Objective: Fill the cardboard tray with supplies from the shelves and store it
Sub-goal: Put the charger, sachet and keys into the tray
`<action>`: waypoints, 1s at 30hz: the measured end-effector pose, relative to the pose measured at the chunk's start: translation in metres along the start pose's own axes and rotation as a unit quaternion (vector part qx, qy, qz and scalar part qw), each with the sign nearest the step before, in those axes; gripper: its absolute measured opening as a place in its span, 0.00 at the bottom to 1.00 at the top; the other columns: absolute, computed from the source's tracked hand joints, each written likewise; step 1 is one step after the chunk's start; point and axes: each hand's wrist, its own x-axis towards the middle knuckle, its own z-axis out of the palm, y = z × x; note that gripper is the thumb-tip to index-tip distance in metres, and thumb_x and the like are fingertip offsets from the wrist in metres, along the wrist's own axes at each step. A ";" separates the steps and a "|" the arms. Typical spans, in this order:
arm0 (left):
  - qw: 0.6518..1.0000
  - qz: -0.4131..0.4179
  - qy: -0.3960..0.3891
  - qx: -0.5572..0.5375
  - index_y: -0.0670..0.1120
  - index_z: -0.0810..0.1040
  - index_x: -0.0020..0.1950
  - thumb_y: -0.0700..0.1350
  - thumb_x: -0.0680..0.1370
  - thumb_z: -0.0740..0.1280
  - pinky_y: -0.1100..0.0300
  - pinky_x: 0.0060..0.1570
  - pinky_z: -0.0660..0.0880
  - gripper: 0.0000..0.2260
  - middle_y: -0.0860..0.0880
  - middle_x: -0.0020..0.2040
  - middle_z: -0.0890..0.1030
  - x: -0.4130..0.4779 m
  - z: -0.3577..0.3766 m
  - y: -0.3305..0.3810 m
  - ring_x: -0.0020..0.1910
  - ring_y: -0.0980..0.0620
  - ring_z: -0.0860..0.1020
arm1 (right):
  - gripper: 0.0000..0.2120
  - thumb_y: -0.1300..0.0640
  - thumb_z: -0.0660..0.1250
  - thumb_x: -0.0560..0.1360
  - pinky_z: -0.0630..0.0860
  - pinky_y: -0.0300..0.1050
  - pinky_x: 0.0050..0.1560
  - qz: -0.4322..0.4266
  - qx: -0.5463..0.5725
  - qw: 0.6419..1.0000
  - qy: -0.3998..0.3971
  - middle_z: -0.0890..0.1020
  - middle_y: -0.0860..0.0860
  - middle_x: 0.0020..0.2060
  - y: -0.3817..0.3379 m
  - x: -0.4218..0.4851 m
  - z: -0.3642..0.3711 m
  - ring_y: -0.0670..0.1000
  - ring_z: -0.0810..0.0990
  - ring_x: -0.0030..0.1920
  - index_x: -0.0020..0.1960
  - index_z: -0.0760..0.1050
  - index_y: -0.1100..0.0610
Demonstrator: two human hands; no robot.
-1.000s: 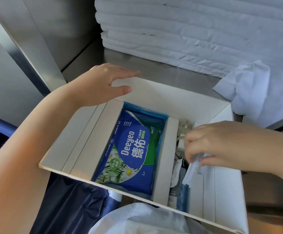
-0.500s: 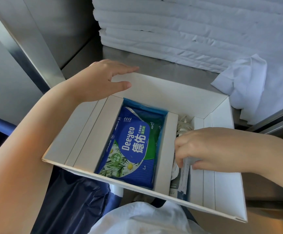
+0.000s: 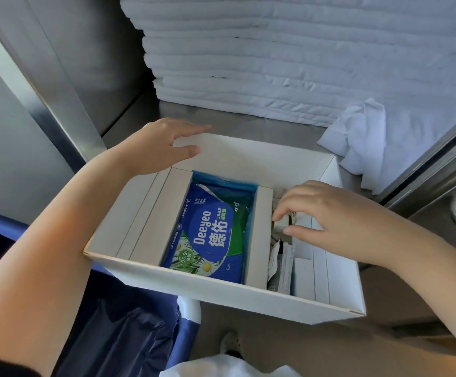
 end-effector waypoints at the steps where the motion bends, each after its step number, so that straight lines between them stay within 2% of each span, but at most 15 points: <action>1: 1.000 0.001 0.002 0.000 0.59 0.65 0.73 0.52 0.80 0.62 0.62 0.65 0.57 0.21 0.55 0.71 0.70 0.000 0.000 0.001 0.70 0.54 0.64 | 0.17 0.39 0.55 0.74 0.66 0.38 0.61 0.008 0.009 1.000 0.024 0.74 0.35 0.55 -0.002 -0.006 0.002 0.37 0.66 0.60 0.57 0.74 0.41; 4: 1.000 0.002 0.004 0.002 0.58 0.65 0.73 0.51 0.80 0.62 0.60 0.66 0.58 0.21 0.53 0.71 0.70 -0.001 -0.001 0.003 0.70 0.53 0.65 | 0.21 0.35 0.52 0.73 0.53 0.27 0.64 0.047 0.039 0.993 0.101 0.70 0.36 0.63 -0.014 -0.027 0.012 0.35 0.59 0.67 0.60 0.72 0.41; 6: 1.000 -0.001 0.002 -0.001 0.58 0.66 0.73 0.51 0.80 0.62 0.58 0.67 0.60 0.21 0.53 0.71 0.71 -0.002 -0.001 0.003 0.70 0.52 0.67 | 0.22 0.33 0.52 0.73 0.47 0.28 0.65 0.074 0.071 0.984 0.147 0.64 0.33 0.67 -0.025 -0.044 0.022 0.33 0.51 0.71 0.62 0.70 0.40; 8: 1.000 -0.005 0.000 -0.001 0.58 0.65 0.73 0.51 0.80 0.62 0.54 0.68 0.63 0.21 0.52 0.71 0.71 -0.002 -0.001 0.003 0.70 0.51 0.67 | 0.23 0.30 0.51 0.74 0.47 0.33 0.66 0.090 0.110 0.974 0.176 0.57 0.31 0.71 -0.036 -0.062 0.033 0.33 0.45 0.73 0.64 0.66 0.37; 10: 1.000 -0.008 0.000 0.002 0.58 0.65 0.74 0.52 0.80 0.62 0.51 0.70 0.64 0.22 0.51 0.71 0.71 -0.003 0.000 0.003 0.70 0.50 0.67 | 0.27 0.27 0.50 0.72 0.52 0.39 0.66 0.100 0.136 0.968 0.187 0.51 0.29 0.73 -0.047 -0.077 0.045 0.34 0.42 0.74 0.67 0.63 0.36; 12: 1.000 -0.006 0.008 0.005 0.57 0.65 0.74 0.52 0.80 0.63 0.51 0.70 0.63 0.22 0.51 0.71 0.70 -0.004 0.000 0.003 0.70 0.50 0.67 | 0.31 0.25 0.54 0.70 0.57 0.44 0.67 0.108 0.135 0.964 0.201 0.46 0.30 0.74 -0.057 -0.086 0.057 0.36 0.40 0.74 0.69 0.61 0.37; 14: 1.000 -0.001 0.019 0.006 0.57 0.66 0.73 0.52 0.79 0.63 0.52 0.69 0.63 0.22 0.50 0.71 0.71 -0.007 0.001 0.003 0.70 0.49 0.67 | 0.32 0.28 0.59 0.69 0.51 0.42 0.67 0.119 0.123 0.960 0.223 0.43 0.30 0.74 -0.065 -0.088 0.066 0.36 0.39 0.74 0.69 0.59 0.37; 16: 1.000 0.004 0.031 0.001 0.56 0.67 0.73 0.51 0.79 0.64 0.54 0.68 0.62 0.21 0.51 0.70 0.72 -0.010 0.001 0.002 0.70 0.50 0.67 | 0.32 0.31 0.61 0.68 0.47 0.39 0.67 0.137 0.119 0.952 0.247 0.44 0.31 0.74 -0.071 -0.086 0.072 0.36 0.40 0.74 0.69 0.59 0.38; 19: 0.999 0.010 0.036 0.002 0.56 0.67 0.72 0.52 0.79 0.64 0.54 0.68 0.63 0.22 0.52 0.70 0.72 -0.012 0.002 0.002 0.70 0.50 0.68 | 0.31 0.34 0.62 0.68 0.47 0.36 0.68 0.152 0.129 0.940 0.278 0.50 0.35 0.75 -0.074 -0.082 0.078 0.36 0.43 0.75 0.69 0.63 0.41; 22: 0.999 0.009 0.031 0.003 0.56 0.67 0.72 0.53 0.78 0.64 0.51 0.70 0.63 0.22 0.51 0.71 0.71 -0.014 0.002 0.004 0.71 0.50 0.66 | 0.33 0.34 0.63 0.67 0.49 0.38 0.69 0.164 0.138 0.934 0.287 0.53 0.36 0.75 -0.073 -0.080 0.079 0.36 0.44 0.74 0.70 0.63 0.42; 26: 0.995 0.006 0.083 -0.060 0.54 0.68 0.72 0.51 0.79 0.63 0.51 0.72 0.59 0.21 0.52 0.73 0.68 -0.031 -0.003 0.008 0.73 0.51 0.62 | 0.37 0.32 0.62 0.66 0.50 0.38 0.68 0.170 0.136 0.932 0.291 0.53 0.36 0.75 -0.073 -0.080 0.083 0.35 0.44 0.74 0.71 0.61 0.43; 30: 0.987 -0.029 0.094 -0.128 0.54 0.62 0.75 0.53 0.80 0.61 0.54 0.70 0.61 0.24 0.54 0.76 0.61 -0.077 -0.005 0.013 0.74 0.54 0.60 | 0.36 0.35 0.66 0.66 0.48 0.34 0.67 0.173 0.159 0.923 0.306 0.54 0.36 0.75 -0.071 -0.079 0.083 0.34 0.45 0.74 0.71 0.61 0.42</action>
